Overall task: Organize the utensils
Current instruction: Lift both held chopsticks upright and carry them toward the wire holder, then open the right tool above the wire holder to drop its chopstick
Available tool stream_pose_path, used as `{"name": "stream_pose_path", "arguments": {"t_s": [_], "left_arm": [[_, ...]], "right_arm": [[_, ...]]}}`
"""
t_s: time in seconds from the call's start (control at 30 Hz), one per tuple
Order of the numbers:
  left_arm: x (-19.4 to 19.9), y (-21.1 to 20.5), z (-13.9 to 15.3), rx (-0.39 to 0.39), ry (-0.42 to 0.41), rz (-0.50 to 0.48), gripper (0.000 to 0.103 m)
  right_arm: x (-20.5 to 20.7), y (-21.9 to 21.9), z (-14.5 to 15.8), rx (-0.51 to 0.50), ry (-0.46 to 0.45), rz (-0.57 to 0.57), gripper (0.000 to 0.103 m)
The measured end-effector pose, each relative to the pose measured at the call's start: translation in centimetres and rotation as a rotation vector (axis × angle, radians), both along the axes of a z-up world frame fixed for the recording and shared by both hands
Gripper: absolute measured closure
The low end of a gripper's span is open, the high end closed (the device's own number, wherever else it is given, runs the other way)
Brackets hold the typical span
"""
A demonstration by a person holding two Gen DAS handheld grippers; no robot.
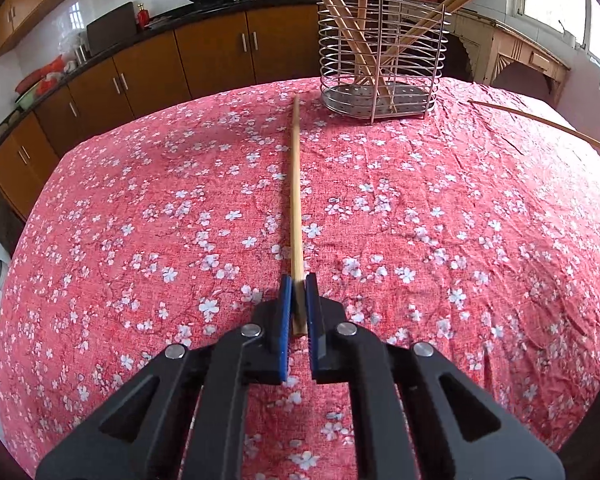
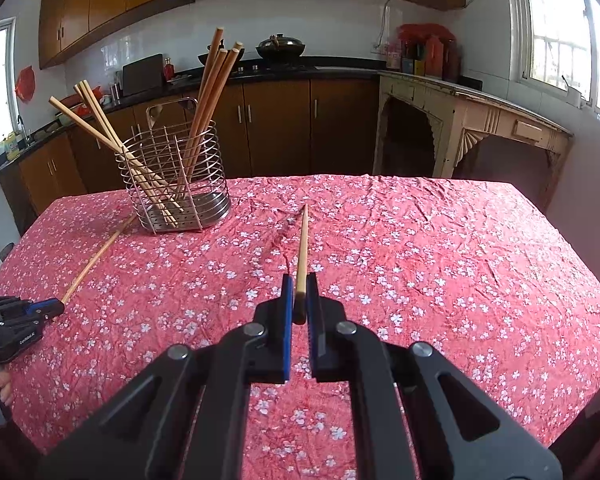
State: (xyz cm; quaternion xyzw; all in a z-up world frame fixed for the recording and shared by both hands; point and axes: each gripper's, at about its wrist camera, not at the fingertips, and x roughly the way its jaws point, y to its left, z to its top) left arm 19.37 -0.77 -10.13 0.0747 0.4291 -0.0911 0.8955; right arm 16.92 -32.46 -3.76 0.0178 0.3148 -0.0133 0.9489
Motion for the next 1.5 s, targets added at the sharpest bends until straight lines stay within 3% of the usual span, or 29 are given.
{"name": "stream_pose_path", "arguments": {"t_s": [0.17,0.6,0.93,1.2,1.23,1.37,1.5], "left_arm": [[-0.9,1.3,2.1,-0.052,-0.055,0.021,0.096],[-2.2,3.0,14.0,-0.213,-0.377,0.064,0.096],[-1.1,2.1,17.7,-0.235,-0.451,0.082,0.096],[-1.5,1.0,19.4,-0.251,-0.481,0.053,0.096],[-1.5,1.0,19.5,-0.254,-0.483,0.048,0.096],[-1.7,-0.4,20.5,-0.261,-0.503,0.018,0.096],[-1.6,-1.5,20.5,-0.263,-0.505,-0.003,0.096]], "right_arm": [[-0.4,-0.1,1.6,-0.022,-0.05,-0.003,0.096],[-0.9,-0.2,7.6,-0.02,-0.218,-0.003,0.096],[0.8,0.5,10.8,0.031,-0.278,0.018,0.096],[0.9,1.0,13.4,0.079,-0.302,0.062,0.097],[0.9,1.1,13.7,0.085,-0.303,0.071,0.102],[1.1,2.3,15.1,0.076,-0.324,0.087,0.102],[2.4,3.8,14.0,0.056,-0.289,0.1,0.102]]}}
